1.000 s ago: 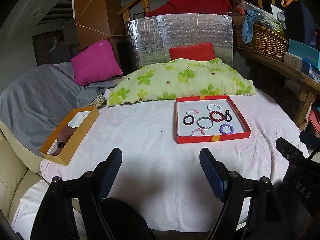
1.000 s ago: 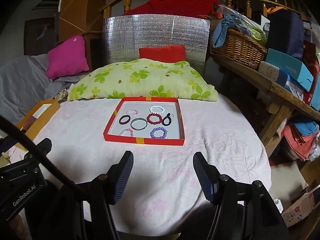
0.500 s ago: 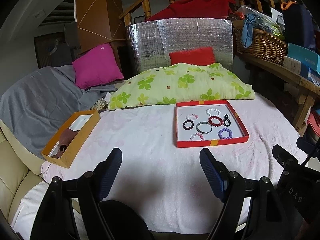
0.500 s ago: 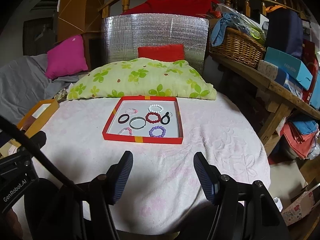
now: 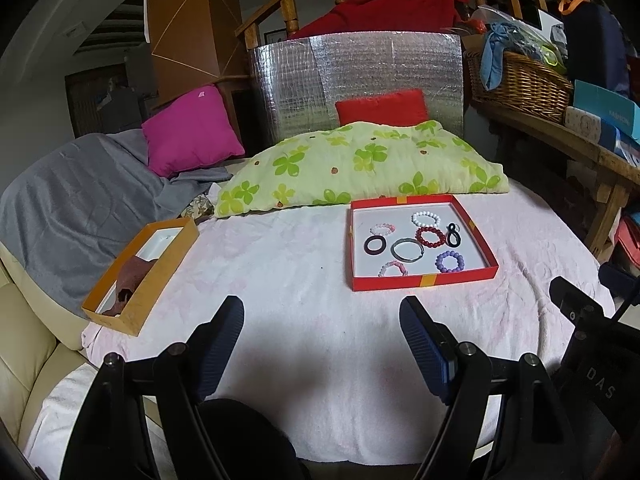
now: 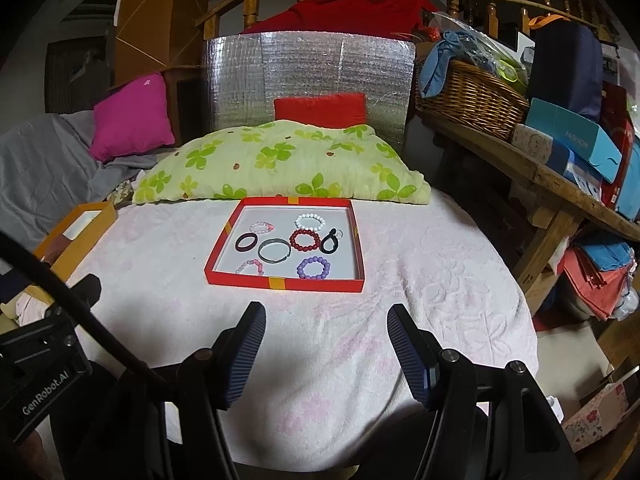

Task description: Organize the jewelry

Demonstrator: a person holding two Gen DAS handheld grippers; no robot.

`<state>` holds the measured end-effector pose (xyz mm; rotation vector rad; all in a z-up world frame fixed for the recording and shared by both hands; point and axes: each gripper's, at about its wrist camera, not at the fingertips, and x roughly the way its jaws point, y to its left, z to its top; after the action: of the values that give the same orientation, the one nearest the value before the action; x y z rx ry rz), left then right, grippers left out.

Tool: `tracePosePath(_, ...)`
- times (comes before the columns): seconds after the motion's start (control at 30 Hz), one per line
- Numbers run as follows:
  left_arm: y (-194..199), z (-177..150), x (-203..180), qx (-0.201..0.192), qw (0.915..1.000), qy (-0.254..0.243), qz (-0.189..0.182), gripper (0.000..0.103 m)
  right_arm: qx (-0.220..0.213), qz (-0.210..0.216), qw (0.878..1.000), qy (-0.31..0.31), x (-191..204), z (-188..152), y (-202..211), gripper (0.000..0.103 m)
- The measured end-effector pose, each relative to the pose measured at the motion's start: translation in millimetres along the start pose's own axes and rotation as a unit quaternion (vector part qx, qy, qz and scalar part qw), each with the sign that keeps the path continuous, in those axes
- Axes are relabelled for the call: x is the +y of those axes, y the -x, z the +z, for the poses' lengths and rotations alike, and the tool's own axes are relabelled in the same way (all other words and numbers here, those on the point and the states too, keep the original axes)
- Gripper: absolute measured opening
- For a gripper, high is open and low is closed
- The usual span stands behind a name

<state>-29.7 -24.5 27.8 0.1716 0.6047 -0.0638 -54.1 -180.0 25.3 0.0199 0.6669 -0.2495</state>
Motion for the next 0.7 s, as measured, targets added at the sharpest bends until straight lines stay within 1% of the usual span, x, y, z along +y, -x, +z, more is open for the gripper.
tracePosePath(0.7,-0.4,-2.2,2.2,0.002,0.9999,0.004,-0.009,0.081,0.003,-0.002,1.000,0.001,1.6,-1.0,1.9,0.068)
